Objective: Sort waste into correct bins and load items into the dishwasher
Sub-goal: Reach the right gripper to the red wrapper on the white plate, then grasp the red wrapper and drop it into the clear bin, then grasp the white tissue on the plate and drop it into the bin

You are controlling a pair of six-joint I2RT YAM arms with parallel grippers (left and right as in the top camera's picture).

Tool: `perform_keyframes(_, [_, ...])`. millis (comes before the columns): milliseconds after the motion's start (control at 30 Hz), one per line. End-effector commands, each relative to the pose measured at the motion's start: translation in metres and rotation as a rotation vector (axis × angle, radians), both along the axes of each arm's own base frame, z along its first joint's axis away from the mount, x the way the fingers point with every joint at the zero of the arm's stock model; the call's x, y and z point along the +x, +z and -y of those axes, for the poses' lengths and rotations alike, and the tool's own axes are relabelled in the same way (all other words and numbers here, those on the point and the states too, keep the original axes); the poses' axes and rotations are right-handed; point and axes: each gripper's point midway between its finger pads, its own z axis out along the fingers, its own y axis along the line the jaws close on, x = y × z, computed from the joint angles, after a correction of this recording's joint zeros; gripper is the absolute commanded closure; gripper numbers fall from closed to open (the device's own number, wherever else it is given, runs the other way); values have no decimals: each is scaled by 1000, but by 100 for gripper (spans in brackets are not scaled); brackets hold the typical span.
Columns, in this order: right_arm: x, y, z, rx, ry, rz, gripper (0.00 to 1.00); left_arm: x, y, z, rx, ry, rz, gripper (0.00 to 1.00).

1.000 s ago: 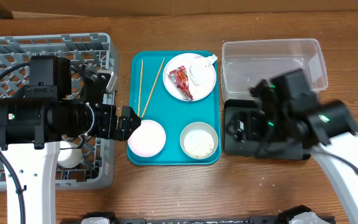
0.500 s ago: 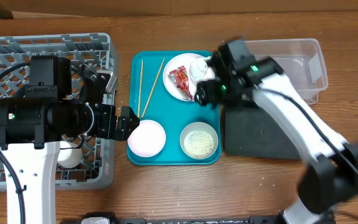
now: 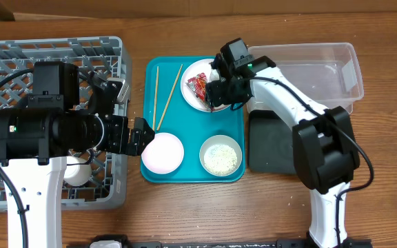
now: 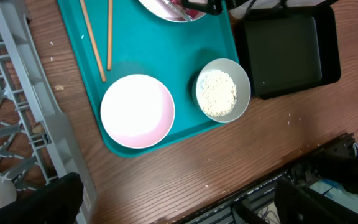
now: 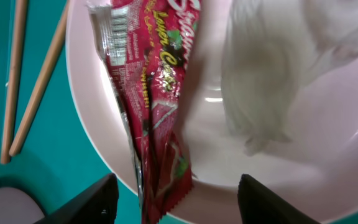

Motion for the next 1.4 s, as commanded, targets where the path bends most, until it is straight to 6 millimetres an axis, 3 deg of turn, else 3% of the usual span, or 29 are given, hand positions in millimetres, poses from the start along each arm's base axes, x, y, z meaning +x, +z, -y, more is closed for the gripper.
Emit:
perform_keyframes(0, [-4, -1, -22, 65, 20, -29, 41, 2, 6, 1, 5, -20, 29, 0])
perform_keyframes(67, [-5, -8, -23, 37, 19, -26, 56, 2, 6, 1, 6, -20, 29, 0])
perform_keyframes(133, [-3, -10, -18, -1, 8, -11, 84, 2, 6, 1, 6, -20, 29, 0])
perform_keyframes(167, [-2, -7, -16, -13, 3, -3, 91, 2, 6, 1, 5, -20, 29, 0])
perform_keyframes(267, [1, 11, -10, -19, -10, 9, 96, 2, 6, 1, 5, -20, 29, 0])
perform_keyframes(533, [9, 121, 18, 21, -52, 111, 96, 2, 6, 1, 5, -20, 29, 0])
perform_keyframes(633, [16, 145, 42, 29, -97, 156, 96, 2, 6, 1, 5, -20, 29, 0])
perform_keyframes(733, [30, 143, 83, -31, -190, 166, 96, 2, 6, 1, 6, -20, 29, 0])
perform_keyframes(867, [40, 107, 138, -102, -303, 88, 96, 2, 6, 1, 5, -20, 29, 0])
perform_keyframes(967, [36, 84, 164, -123, -348, 10, 92, 2, 6, 1, 6, -20, 29, 0])
perform_keyframes(1033, [34, 83, 167, -91, -352, -15, 89, 2, 6, 1, 5, -20, 29, 0])
perform_keyframes(1200, [28, 113, 155, 1, -330, 5, 54, 2, 6, 1, 5, -20, 29, 0])
perform_keyframes(1267, [25, 123, 149, 6, -317, 26, 47, 2, 6, 1, 6, -20, 29, 0])
perform_keyframes(1367, [19, 132, 132, 23, -278, 39, 45, 2, 6, 1, 5, -20, 29, 0])
